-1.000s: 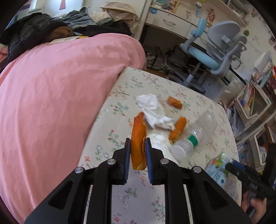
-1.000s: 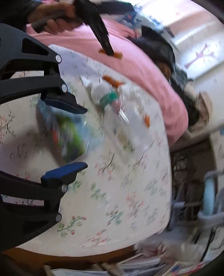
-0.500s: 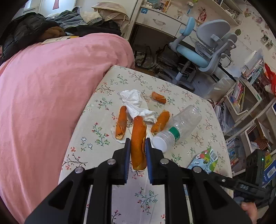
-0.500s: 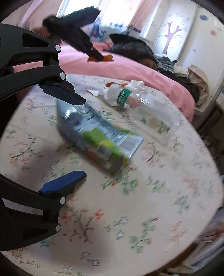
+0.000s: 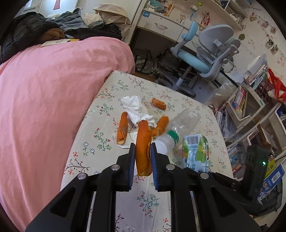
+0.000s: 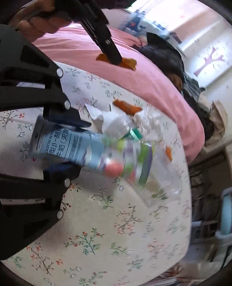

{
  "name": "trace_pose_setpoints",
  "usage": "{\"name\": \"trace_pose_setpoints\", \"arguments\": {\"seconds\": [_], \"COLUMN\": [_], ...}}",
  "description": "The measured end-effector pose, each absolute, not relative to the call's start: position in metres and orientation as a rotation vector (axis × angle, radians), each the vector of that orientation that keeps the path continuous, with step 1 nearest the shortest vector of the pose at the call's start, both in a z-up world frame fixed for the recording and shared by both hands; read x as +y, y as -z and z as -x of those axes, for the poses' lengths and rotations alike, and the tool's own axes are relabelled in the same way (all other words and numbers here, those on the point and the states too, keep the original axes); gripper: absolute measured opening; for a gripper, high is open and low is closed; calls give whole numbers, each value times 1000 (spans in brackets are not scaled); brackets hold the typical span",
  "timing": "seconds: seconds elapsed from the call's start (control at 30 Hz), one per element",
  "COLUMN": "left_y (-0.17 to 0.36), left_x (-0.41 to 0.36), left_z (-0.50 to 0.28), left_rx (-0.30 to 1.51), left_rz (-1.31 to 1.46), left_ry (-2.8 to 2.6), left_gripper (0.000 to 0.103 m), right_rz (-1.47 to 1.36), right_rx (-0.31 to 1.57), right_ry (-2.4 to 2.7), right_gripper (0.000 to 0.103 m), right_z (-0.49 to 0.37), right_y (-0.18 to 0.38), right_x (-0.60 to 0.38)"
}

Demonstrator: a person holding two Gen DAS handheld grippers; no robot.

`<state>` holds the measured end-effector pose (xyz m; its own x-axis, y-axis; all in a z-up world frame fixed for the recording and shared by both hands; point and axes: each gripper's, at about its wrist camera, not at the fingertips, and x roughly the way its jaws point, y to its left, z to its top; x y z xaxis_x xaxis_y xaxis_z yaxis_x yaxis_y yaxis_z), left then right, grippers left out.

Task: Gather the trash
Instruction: 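Lift the blue juice carton with the right gripper while the left gripper holds the orange stick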

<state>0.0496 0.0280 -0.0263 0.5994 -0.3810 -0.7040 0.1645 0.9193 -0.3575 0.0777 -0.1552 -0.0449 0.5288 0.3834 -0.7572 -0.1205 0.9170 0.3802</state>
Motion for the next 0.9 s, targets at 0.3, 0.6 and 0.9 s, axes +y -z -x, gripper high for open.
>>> {"name": "trace_pose_setpoints", "arguments": {"seconds": [0.3,0.6,0.9], "left_y": [13,10,8], "left_x": [24,17,8], "left_z": [-22,11,40], "left_rx": [773,738,705], "left_rz": [268,228,168], "left_ry": [379,356,331], "left_gripper": [17,17,17], "right_rz": [-256,-272,-269], "right_rx": [810,764,733], "right_ry": [-331,-378,-410], "right_gripper": [32,32,32], "right_z": [-28,4,34], "right_y": [4,-7,-13], "right_x": [-171,-176,-173]}}
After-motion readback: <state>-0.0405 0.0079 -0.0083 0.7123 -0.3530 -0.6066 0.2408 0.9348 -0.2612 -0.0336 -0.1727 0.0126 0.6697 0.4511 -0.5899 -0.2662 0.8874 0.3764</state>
